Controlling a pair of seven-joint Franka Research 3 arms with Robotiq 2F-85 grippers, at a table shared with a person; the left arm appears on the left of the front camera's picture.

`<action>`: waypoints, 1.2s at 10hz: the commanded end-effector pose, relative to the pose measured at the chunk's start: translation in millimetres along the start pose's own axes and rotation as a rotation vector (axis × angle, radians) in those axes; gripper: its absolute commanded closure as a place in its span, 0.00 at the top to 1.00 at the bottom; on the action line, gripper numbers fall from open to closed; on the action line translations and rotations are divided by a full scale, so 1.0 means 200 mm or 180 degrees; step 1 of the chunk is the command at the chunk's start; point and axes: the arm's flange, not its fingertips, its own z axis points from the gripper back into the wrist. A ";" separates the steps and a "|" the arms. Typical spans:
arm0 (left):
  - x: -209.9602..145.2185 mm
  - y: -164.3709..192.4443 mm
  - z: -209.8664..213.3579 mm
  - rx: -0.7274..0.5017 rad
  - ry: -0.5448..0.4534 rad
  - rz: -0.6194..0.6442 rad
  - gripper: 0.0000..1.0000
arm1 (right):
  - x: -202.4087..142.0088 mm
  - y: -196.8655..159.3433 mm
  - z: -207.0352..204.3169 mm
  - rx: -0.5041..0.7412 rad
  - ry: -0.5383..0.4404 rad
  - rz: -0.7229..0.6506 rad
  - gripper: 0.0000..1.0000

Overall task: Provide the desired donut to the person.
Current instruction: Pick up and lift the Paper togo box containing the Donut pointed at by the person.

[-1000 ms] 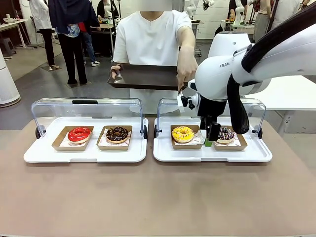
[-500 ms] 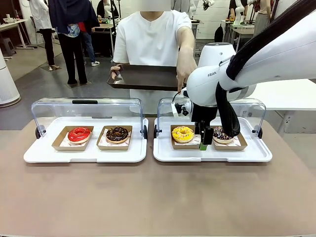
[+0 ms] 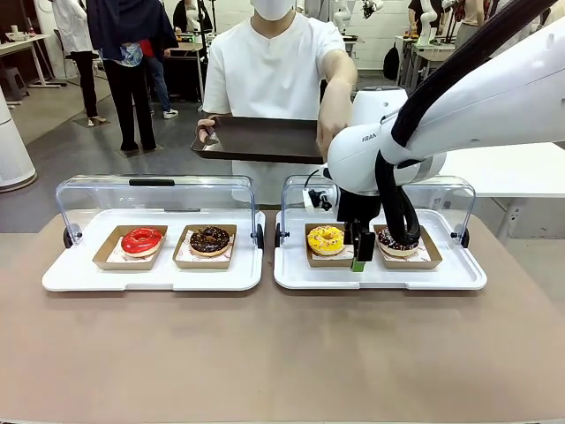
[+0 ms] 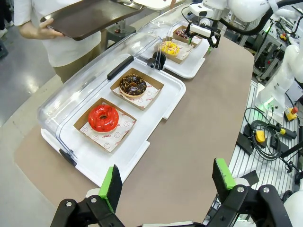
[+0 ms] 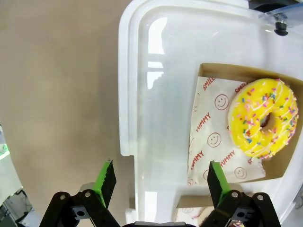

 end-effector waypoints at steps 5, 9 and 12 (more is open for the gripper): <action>0.00 0.00 0.01 -0.0026 -0.0065 -0.0027 1.00 | -0.10 -0.16 -0.14 0.0030 0.0085 -0.0152 1.00; 0.00 0.00 0.01 -0.0026 -0.0065 -0.0027 1.00 | -0.08 -0.19 -0.17 0.0027 0.0072 -0.0100 1.00; 0.00 0.00 0.01 -0.0026 -0.0065 -0.0027 1.00 | -0.06 -0.21 -0.19 0.0039 0.0103 -0.0092 1.00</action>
